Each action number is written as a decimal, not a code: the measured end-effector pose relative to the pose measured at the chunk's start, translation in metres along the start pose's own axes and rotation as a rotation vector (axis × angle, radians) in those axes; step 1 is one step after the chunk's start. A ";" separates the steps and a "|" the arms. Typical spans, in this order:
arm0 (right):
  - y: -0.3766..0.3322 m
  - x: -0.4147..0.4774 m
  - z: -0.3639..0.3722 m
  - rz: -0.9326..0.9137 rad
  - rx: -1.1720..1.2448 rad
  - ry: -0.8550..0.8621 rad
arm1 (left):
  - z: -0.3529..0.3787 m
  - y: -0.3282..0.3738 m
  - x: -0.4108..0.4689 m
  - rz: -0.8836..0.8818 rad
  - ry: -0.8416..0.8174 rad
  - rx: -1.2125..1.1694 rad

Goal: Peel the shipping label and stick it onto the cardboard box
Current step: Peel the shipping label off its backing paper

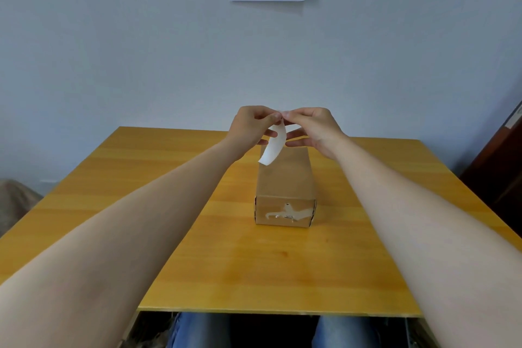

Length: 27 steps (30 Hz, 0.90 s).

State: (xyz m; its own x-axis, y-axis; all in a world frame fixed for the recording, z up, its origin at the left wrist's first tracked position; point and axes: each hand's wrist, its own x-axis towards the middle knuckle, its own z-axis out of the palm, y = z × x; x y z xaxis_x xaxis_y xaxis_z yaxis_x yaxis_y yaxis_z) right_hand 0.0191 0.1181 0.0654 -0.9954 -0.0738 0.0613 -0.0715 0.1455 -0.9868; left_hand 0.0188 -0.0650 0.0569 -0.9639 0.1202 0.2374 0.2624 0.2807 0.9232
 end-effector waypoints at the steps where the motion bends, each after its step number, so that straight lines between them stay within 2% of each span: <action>1: 0.000 0.000 -0.001 -0.002 -0.005 0.003 | 0.001 0.001 0.000 0.001 0.000 -0.007; 27: 0.010 -0.001 -0.013 -0.003 0.055 -0.004 | 0.014 -0.004 0.007 -0.018 -0.021 -0.085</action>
State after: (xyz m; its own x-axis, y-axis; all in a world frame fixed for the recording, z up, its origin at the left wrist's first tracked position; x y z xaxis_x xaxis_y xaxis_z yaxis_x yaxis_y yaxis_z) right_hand 0.0186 0.1328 0.0573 -0.9949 -0.0785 0.0641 -0.0712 0.0906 -0.9933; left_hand 0.0116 -0.0522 0.0505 -0.9671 0.1363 0.2146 0.2392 0.2017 0.9498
